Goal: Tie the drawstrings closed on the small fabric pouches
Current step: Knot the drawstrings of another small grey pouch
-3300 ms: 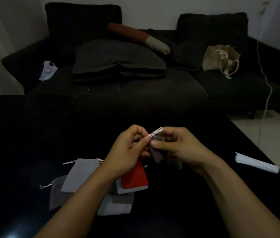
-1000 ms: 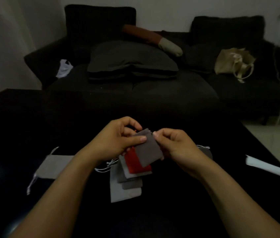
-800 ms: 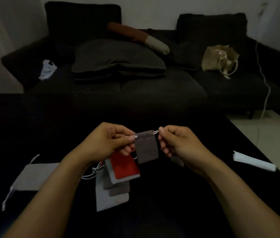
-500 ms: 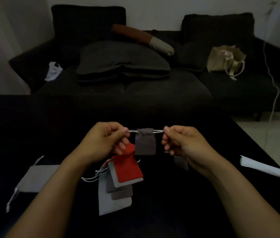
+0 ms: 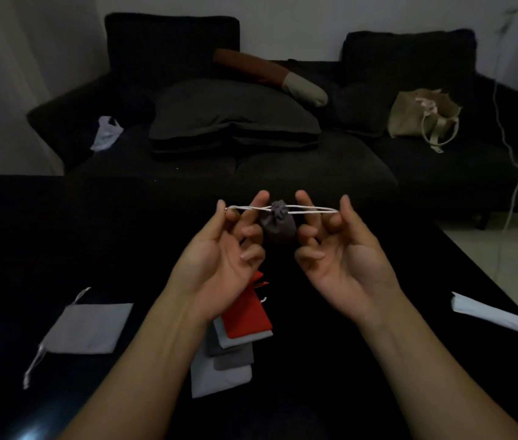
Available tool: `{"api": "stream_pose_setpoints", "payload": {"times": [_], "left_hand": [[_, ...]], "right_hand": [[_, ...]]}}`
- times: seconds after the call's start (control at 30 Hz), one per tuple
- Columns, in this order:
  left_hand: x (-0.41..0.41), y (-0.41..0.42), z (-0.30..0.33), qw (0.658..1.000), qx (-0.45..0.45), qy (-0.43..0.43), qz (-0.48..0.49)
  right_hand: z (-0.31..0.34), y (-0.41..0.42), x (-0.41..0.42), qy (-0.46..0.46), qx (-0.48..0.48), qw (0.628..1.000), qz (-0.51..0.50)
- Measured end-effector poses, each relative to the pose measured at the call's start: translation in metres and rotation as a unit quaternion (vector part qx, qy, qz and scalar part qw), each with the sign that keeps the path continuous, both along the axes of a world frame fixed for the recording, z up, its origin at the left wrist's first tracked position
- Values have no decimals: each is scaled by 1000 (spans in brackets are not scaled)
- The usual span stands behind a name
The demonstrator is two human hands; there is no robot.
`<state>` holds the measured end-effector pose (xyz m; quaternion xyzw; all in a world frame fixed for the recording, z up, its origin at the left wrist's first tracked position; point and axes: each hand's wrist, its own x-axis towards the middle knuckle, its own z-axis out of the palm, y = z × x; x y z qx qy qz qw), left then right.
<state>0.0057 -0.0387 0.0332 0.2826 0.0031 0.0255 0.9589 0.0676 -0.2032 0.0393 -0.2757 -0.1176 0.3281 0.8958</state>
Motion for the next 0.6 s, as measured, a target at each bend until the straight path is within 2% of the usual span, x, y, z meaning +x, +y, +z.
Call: {"api": "stream_pose_setpoints", "payload": {"times": [0.1, 0.23, 0.33, 0.43, 0.6], "left_hand": [[2, 2, 4, 999, -10, 8, 36], [7, -1, 2, 994, 30, 31, 101], [10, -6, -4, 976, 146, 46, 158], [9, -5, -7, 945, 268, 23, 188], [6, -7, -13, 877, 418, -53, 233]], "right_hand": [[3, 1, 0, 14, 26, 1000, -8], [3, 1, 4, -12, -29, 997, -64], [0, 2, 6, -81, -113, 984, -108], [-5, 4, 1, -131, -193, 967, -98], [-6, 2, 0, -158, -200, 963, -87]]}}
